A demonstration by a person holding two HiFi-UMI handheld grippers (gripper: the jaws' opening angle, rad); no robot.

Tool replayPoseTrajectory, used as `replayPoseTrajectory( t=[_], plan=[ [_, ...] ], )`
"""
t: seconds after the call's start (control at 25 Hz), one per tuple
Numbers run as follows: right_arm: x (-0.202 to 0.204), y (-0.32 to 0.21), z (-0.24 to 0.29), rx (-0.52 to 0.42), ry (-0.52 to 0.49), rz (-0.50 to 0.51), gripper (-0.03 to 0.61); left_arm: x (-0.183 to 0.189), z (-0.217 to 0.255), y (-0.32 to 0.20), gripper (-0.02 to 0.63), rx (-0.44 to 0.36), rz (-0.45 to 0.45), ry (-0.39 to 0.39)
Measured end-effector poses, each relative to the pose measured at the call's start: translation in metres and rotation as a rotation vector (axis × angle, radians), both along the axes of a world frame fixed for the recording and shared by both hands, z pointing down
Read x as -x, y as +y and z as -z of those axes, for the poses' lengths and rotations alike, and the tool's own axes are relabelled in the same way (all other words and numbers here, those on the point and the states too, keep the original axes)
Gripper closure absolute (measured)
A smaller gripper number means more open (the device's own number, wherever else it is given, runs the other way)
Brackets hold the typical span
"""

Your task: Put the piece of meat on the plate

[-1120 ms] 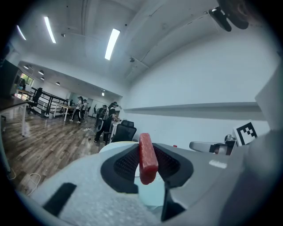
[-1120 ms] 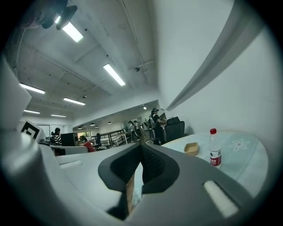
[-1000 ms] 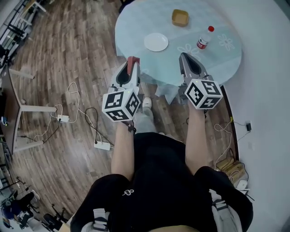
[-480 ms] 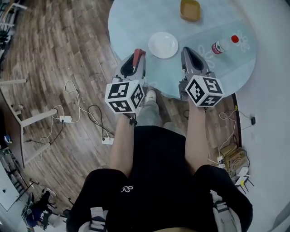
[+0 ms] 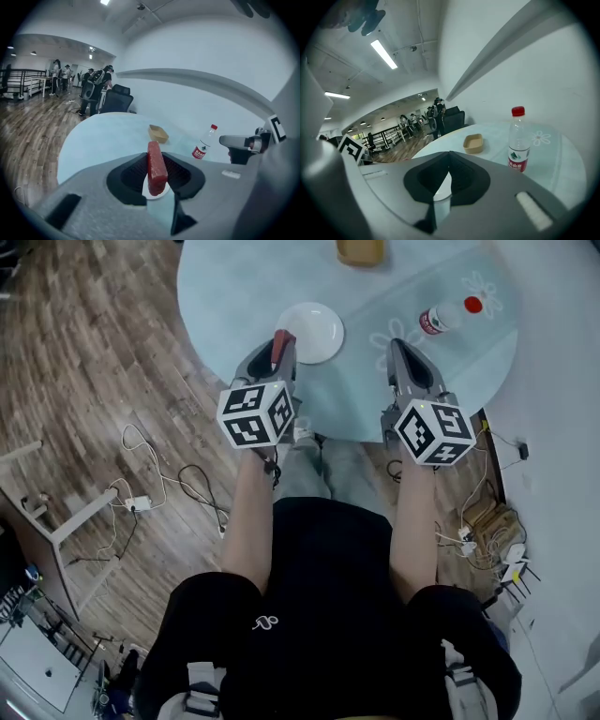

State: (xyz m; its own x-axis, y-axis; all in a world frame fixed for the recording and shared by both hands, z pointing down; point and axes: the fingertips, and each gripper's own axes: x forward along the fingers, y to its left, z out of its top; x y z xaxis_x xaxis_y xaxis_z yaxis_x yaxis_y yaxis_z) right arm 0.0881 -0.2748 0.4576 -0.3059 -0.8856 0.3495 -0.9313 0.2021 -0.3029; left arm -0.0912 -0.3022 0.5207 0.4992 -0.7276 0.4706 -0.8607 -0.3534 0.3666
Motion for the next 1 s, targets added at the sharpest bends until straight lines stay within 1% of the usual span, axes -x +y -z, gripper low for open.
replayPoseTrajectory(
  t=[0.08,0.16,0.2,0.28,0.36,0.4,0.64,0.72,0.84,0.96,1.0],
  plan=[
    [-0.005,0.004,-0.012,0.022,-0.007,-0.011,0.569,-0.012,-0.021,-0.013,0.525,0.036,-0.040,0.005],
    [-0.008,0.015,-0.027,0.054,-0.014,-0.019,0.569,-0.026,-0.045,-0.019,0.525,0.097,-0.088,0.014],
    [-0.010,0.020,-0.032,0.066,-0.018,-0.022,0.569,-0.034,-0.055,-0.021,0.525,0.128,-0.108,0.027],
    [-0.015,0.023,-0.034,0.073,-0.023,-0.025,0.569,-0.049,-0.065,-0.027,0.525,0.182,-0.132,0.085],
    [-0.020,0.022,-0.034,0.074,-0.023,-0.029,0.569,-0.061,-0.073,-0.035,0.525,0.222,-0.135,0.149],
    [-0.023,0.021,-0.034,0.075,-0.023,-0.034,0.569,-0.065,-0.078,-0.038,0.525,0.241,-0.131,0.167],
    [-0.035,0.021,-0.039,0.086,-0.029,-0.052,0.569,-0.067,-0.103,-0.041,0.522,0.342,-0.103,0.182],
    [-0.035,0.022,-0.041,0.093,-0.036,-0.052,0.569,-0.061,-0.105,-0.041,0.522,0.342,-0.098,0.150],
    [-0.032,0.019,-0.040,0.098,-0.041,-0.038,0.569,-0.052,-0.106,-0.045,0.518,0.318,-0.115,0.039],
    [-0.026,0.015,-0.038,0.097,-0.041,-0.015,0.569,-0.044,-0.100,-0.047,0.474,0.269,-0.152,-0.059],
    [-0.024,0.013,-0.037,0.095,-0.040,-0.006,0.569,-0.041,-0.097,-0.048,0.435,0.244,-0.163,-0.092]
  ],
)
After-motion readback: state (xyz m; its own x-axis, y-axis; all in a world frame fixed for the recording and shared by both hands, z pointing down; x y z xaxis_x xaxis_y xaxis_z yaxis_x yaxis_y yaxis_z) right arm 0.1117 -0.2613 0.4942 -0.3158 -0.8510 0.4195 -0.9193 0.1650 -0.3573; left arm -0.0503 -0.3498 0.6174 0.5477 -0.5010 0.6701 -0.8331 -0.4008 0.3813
